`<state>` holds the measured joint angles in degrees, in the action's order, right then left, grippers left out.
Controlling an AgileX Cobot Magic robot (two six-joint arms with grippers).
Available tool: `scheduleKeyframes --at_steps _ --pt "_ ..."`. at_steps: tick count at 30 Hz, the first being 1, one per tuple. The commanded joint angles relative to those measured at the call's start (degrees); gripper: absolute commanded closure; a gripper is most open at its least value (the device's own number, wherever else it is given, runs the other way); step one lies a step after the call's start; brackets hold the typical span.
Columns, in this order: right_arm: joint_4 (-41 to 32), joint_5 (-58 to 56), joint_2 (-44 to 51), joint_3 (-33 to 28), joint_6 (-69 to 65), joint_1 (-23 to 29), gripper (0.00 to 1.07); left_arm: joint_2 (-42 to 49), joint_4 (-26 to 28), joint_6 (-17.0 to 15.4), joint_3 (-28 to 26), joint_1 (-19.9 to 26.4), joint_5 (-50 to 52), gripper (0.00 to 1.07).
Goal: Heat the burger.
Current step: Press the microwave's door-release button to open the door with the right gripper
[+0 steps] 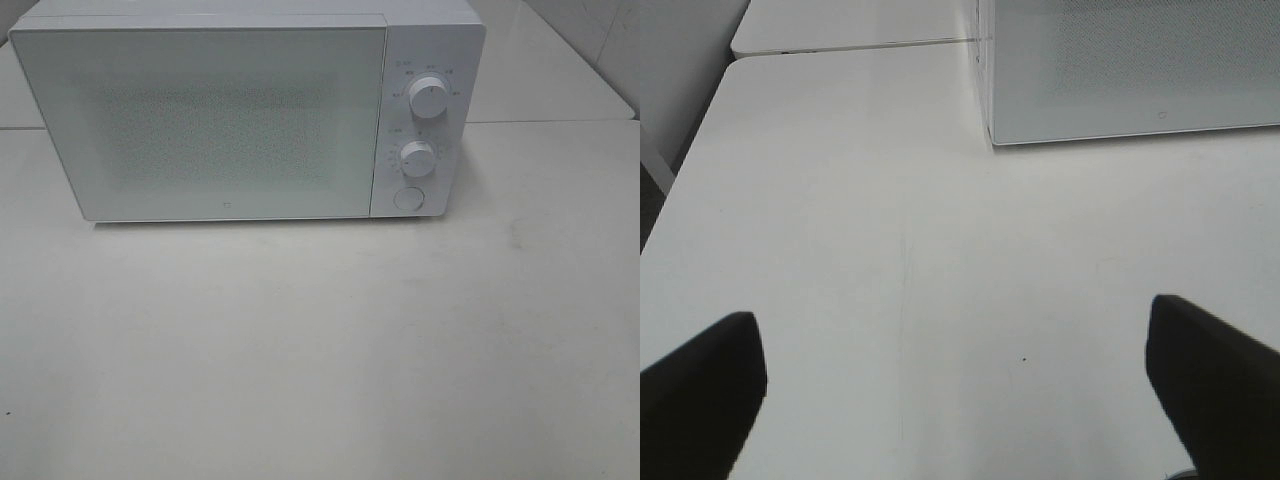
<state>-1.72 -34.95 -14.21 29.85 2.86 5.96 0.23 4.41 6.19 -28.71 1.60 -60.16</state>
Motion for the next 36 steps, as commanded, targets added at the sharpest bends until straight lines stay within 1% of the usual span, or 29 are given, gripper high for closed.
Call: scheduleKeyframes --at_steps 1,3,4,5,6,8,9,11,12,13,15,16,17,19,20,22,25,27,28,30,36 --pt "-0.29 4.70 -2.86 0.52 -0.40 -0.23 0.33 1.20 0.00 0.00 0.11 -0.23 0.63 0.09" --pt "-0.29 8.94 -7.45 0.52 -0.40 -0.23 0.33 1.20 0.00 0.00 0.11 -0.23 0.63 0.09" --pt "-0.29 8.94 -7.45 0.52 -0.40 -0.23 0.33 1.20 0.00 0.00 0.11 -0.23 0.63 0.09" --pt "-0.29 11.46 -10.83 0.52 -0.40 -0.23 0.33 1.20 0.00 0.00 0.11 -0.23 0.63 0.09" --pt "-0.29 11.46 -10.83 0.52 -0.40 -0.23 0.33 1.20 0.00 0.00 0.11 -0.23 0.63 0.09" --pt "-0.29 15.36 -15.47 0.52 -0.40 -0.23 0.33 1.20 0.00 0.00 0.11 -0.23 0.63 0.09" --pt "-0.29 15.36 -15.47 0.52 -0.40 -0.23 0.33 1.20 0.00 0.00 0.11 -0.23 0.63 0.09" --pt "-0.29 19.02 -19.94 0.52 -0.40 -0.23 0.33 1.20 0.00 0.00 0.11 -0.23 0.63 0.09" --pt "-0.29 19.02 -19.94 0.52 -0.40 -0.23 0.33 1.20 0.00 0.00 0.11 -0.23 0.63 0.09" --pt "-0.29 21.14 -22.92 0.52 -0.40 -0.23 0.33 1.20 0.00 0.00 0.11 -0.23 0.63 0.09" --pt "-0.29 22.17 -24.29 0.52 -0.40 -0.23 0.33 1.20 0.00 0.00 0.11 -0.23 0.63 0.09" --pt "-0.29 24.01 -26.76 0.52 -0.40 -0.23 0.33 1.20 0.00 0.00 0.11 -0.23 0.63 0.09" --pt "-0.29 24.01 -26.76 0.52 -0.40 -0.23 0.33 1.20 0.00 0.00 0.11 -0.23 0.63 0.09" --pt "-0.29 27.27 -30.14 0.52 -0.40 -0.23 0.33 1.20 0.00 0.00 0.11 -0.23 0.63 0.09" --pt "-0.29 27.27 -30.14 0.52 -0.40 -0.23 0.33 1.20 0.00 0.00 0.11 -0.23 0.63 0.09" --pt "-0.29 32.83 -33.80 0.52 -0.52 -0.23 0.33 1.20 0.00 0.00 0.11 -0.23 0.63 0.09" --pt "-0.29 34.49 -34.66 0.52 -0.63 -0.23 0.33 1.20 0.00 0.00 0.11 -0.23 0.63 0.09" --pt "-0.29 39.13 -37.01 0.52 -1.03 -0.23 0.33 1.20 0.00 0.00 0.11 -0.23 0.63 0.09" --pt "-0.29 39.13 -37.01 0.52 -1.03 -0.23 0.33 1.20 0.00 0.00 0.11 -0.23 0.63 0.09" --pt "-0.29 44.00 -40.39 0.52 -1.43 -0.23 0.33 1.20 0.00 0.00 0.11 -0.23 0.63 0.09" --pt "-0.29 47.38 -43.54 0.52 -1.43 -0.23 0.33 1.20 0.00 0.00 0.11 -0.23 0.63 0.09"
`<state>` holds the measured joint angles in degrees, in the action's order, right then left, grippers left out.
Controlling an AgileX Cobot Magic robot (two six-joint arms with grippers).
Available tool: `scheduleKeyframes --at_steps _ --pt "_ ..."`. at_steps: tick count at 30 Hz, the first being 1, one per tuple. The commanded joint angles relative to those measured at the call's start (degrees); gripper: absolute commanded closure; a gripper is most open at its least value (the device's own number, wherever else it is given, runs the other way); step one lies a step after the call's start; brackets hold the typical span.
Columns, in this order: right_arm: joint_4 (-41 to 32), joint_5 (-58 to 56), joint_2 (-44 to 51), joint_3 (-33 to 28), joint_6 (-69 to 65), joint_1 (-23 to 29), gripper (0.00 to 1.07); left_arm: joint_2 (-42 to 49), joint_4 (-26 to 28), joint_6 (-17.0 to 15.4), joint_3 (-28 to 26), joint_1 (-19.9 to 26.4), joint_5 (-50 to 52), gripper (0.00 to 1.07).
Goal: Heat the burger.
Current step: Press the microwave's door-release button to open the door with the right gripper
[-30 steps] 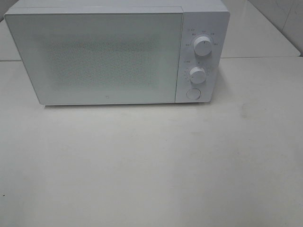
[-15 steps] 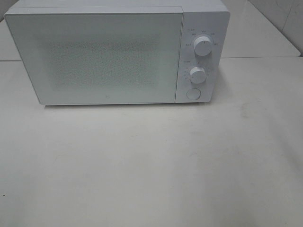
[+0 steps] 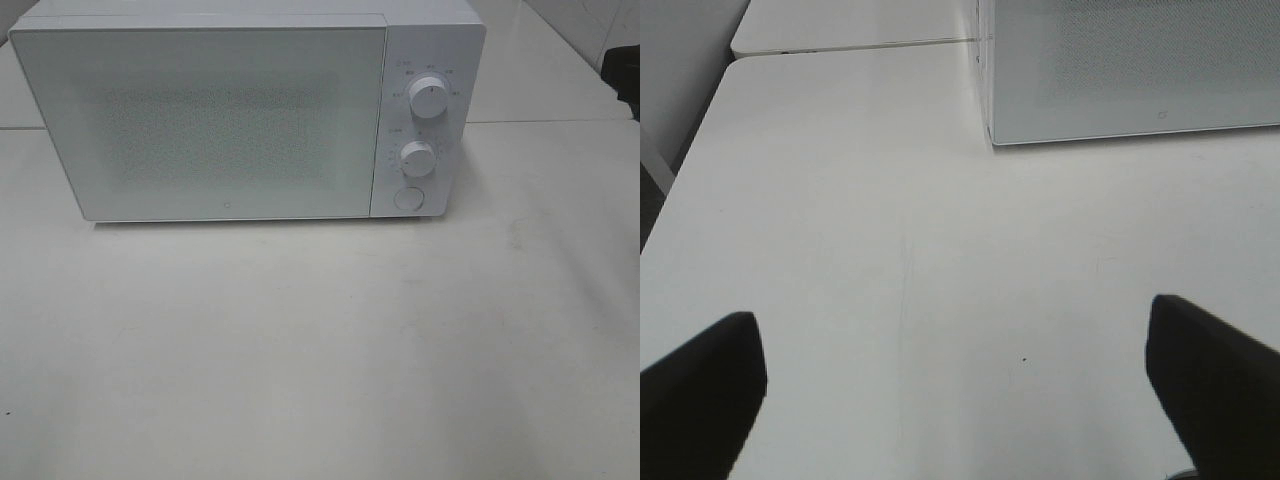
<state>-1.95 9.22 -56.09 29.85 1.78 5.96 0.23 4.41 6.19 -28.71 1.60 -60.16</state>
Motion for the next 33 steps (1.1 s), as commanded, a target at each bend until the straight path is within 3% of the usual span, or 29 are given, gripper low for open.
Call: scheduleKeyframes --at_steps 1,7,8,11,13,16,18,33 --pt "-0.06 6.07 -3.61 -0.23 -0.29 -0.23 0.33 1.20 0.00 0.00 0.11 -0.23 0.63 0.09" --pt "-0.80 24.06 -8.82 -6.30 1.60 0.40 0.33 1.20 0.00 0.00 0.11 -0.23 0.63 0.09" --pt "-2.69 31.17 -10.60 -8.42 3.67 1.66 0.33 1.20 0.00 0.00 0.11 -0.23 0.63 0.09" --pt "-4.13 33.29 -11.40 -9.34 4.87 2.58 0.33 1.20 0.00 0.00 0.11 -0.23 0.63 0.09" --pt "-11.57 35.92 -14.27 -11.06 9.45 6.99 0.33 1.20 0.00 0.00 0.11 -0.23 0.63 0.09" --pt "-14.15 36.21 -15.18 -11.12 10.71 8.25 0.33 1.20 0.00 0.00 0.11 -0.23 0.63 0.09" --pt "-20.05 38.90 -18.62 -11.12 15.07 13.12 0.33 1.20 0.00 0.00 0.11 -0.23 0.63 0.09" --pt "-33.17 52.31 -31.17 -11.12 16.27 29.45 0.33 1.20 0.00 0.00 0.11 -0.23 0.63 0.09"
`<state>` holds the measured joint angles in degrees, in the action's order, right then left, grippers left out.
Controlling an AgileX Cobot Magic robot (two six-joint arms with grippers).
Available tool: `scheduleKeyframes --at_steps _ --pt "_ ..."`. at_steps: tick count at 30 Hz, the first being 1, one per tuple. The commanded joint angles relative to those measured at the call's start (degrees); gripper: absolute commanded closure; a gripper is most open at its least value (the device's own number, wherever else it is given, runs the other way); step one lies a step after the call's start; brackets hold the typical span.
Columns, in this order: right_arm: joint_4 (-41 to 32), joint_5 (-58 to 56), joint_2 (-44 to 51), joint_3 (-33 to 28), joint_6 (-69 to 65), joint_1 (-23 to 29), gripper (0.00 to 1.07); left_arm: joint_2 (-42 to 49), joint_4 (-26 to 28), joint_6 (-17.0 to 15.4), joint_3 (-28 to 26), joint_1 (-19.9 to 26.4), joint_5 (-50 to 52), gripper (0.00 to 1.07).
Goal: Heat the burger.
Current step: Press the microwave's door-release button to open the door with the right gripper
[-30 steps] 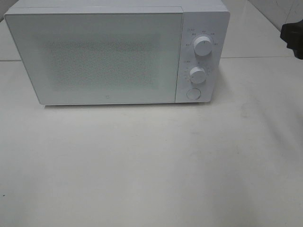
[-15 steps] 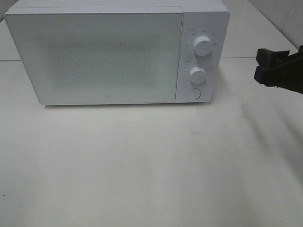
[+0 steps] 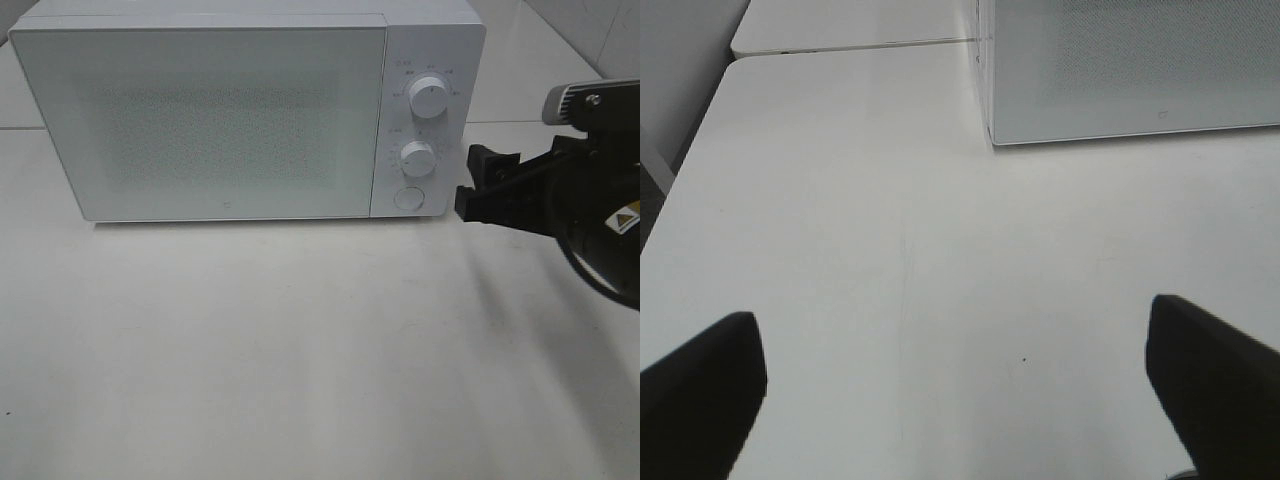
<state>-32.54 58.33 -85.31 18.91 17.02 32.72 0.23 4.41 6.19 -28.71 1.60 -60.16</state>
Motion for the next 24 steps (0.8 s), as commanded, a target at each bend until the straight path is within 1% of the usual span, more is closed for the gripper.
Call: scheduleKeyframes --at_steps 1,2,3,4,6,7,9,11,15,20,22,24 --pt "-3.32 4.13 -2.98 -0.17 1.03 3.84 0.33 1.20 0.00 0.00 0.11 -0.23 0.63 0.09" --pt "-5.50 5.21 -4.81 -0.11 1.03 6.02 0.33 1.20 0.00 0.00 0.11 -0.23 0.63 0.09" --pt "-5.50 5.21 -4.81 -0.11 1.03 6.02 0.33 1.20 0.00 0.00 0.11 -0.23 0.63 0.09" --pt "-7.33 5.96 -6.36 -0.06 1.03 7.91 0.33 1.20 0.00 0.00 0.11 -0.23 0.63 0.09" --pt "-8.08 6.19 -7.05 -0.06 1.03 8.65 0.33 1.20 0.00 0.00 0.11 -0.23 0.63 0.09" --pt "-9.85 6.65 -8.59 -0.06 0.97 10.37 0.33 1.20 0.00 0.00 0.11 -0.23 0.63 0.09" --pt "-10.49 6.88 -9.11 -0.06 0.80 11.00 0.33 1.20 0.00 0.00 0.11 -0.23 0.63 0.09" --pt "-11.80 7.51 -10.77 -0.06 0.74 13.18 0.33 1.20 0.00 0.00 0.11 -0.23 0.63 0.09" --pt "-12.20 7.62 -11.75 0.00 0.74 14.32 0.33 1.20 0.00 0.00 0.11 -0.23 0.63 0.09" --pt "-13.24 7.45 -12.15 0.63 0.52 14.38 0.33 1.20 0.00 0.00 0.11 -0.23 0.63 0.09" --pt "-13.24 7.68 -12.15 0.63 -0.69 14.38 0.33 1.20 0.00 0.00 0.11 -0.23 0.63 0.09" --pt "-13.24 7.68 -12.15 0.63 -6.30 14.38 0.34 1.20 0.00 0.00 0.11 -0.23 0.63 0.09"
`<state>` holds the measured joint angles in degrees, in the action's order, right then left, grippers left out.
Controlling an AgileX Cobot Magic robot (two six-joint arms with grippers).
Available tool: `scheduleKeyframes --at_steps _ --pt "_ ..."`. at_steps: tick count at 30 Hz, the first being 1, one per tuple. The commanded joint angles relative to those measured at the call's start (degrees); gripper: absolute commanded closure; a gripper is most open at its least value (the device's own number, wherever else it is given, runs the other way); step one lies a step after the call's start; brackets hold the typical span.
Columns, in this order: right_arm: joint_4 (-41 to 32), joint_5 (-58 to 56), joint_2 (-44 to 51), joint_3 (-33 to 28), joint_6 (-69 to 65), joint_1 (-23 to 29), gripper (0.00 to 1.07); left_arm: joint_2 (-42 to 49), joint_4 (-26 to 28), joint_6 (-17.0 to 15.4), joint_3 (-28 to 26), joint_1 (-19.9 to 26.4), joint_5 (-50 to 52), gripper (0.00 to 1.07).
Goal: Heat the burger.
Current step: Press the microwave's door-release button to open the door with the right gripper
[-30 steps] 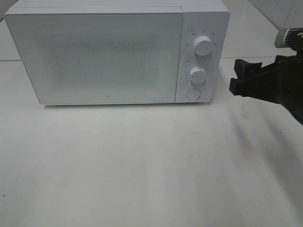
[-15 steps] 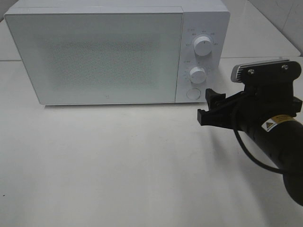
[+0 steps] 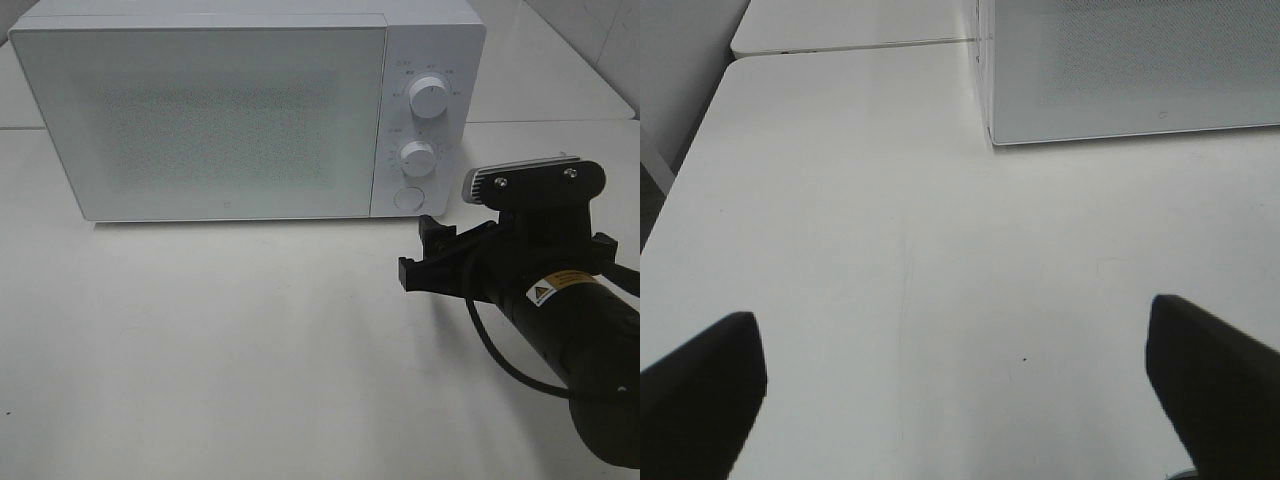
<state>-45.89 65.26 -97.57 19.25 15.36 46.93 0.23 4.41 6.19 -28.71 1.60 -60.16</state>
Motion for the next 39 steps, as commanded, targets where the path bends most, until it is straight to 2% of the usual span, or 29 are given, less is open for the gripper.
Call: scheduleKeyframes --at_steps 1,3,4,5,6,8,9,12,15,17,20,23,25,26,29,30,31,32,39 --pt "0.11 0.74 0.11 0.29 -4.64 0.17 0.34 1.20 0.00 0.00 0.11 -0.23 0.63 0.09" --pt "0.11 0.74 0.11 0.29 -13.81 0.17 0.35 1.20 0.00 0.00 0.11 -0.23 0.63 0.09" --pt "0.11 0.74 0.11 0.29 -13.81 0.17 0.35 1.20 0.00 0.00 0.11 -0.23 0.63 0.09" --pt "0.11 0.74 0.11 0.29 -21.43 0.17 0.36 1.20 0.00 0.00 0.11 -0.23 0.63 0.09" --pt "0.11 0.74 0.11 0.29 -21.43 0.17 0.36 1.20 0.00 0.00 0.11 -0.23 0.63 0.09" --pt "0.11 0.74 0.11 0.29 -32.03 0.17 0.39 1.20 0.00 0.00 0.11 -0.23 0.63 0.09" --pt "0.11 0.74 0.11 0.29 -32.03 0.17 0.39 1.20 0.00 0.00 0.11 -0.23 0.63 0.09" --pt "0.11 0.57 0.11 0.29 -50.59 0.17 0.44 1.20 0.00 0.00 0.11 -0.23 0.63 0.09" --pt "0.11 0.40 0.11 0.29 -54.60 0.17 0.45 1.20 0.00 0.00 0.11 -0.23 0.63 0.09" --pt "0.11 -0.17 0.11 0.29 -65.32 0.17 0.50 1.20 0.00 0.00 0.11 -0.23 0.63 0.09" --pt "0.11 -0.17 0.11 0.29 -71.05 0.17 0.54 1.20 0.00 0.00 0.11 -0.23 0.63 0.09" --pt "0.11 -0.17 0.11 0.29 -82.45 0.17 0.66 1.20 0.00 0.00 0.11 -0.23 0.63 0.09" --pt "0.11 -0.17 0.11 0.29 -84.28 0.17 0.70 1.20 0.00 0.00 0.11 -0.23 0.63 0.09" --pt "0.11 -0.17 0.11 0.29 -87.03 0.17 0.78 1.20 0.00 0.00 0.11 -0.23 0.63 0.09" --pt "0.11 -0.17 0.11 0.29 -88.18 0.17 0.83 1.20 0.00 0.00 0.11 -0.23 0.63 0.09" --pt "0.11 -0.17 0.11 0.29 -89.55 0.17 0.93 1.20 0.00 0.00 0.11 -0.23 0.63 0.09" --pt "0.11 -0.17 0.11 0.29 -90.07 0.17 0.97 1.20 0.00 0.00 0.11 -0.23 0.63 0.09" --pt "0.11 -0.17 0.11 0.29 -90.41 0.17 1.06 1.20 0.00 0.00 0.11 -0.23 0.63 0.09" --pt "-0.17 -0.11 -1.20 1.49 -90.13 -0.23 1.07 1.20 0.00 0.00 0.11 -0.23 0.63 0.09"
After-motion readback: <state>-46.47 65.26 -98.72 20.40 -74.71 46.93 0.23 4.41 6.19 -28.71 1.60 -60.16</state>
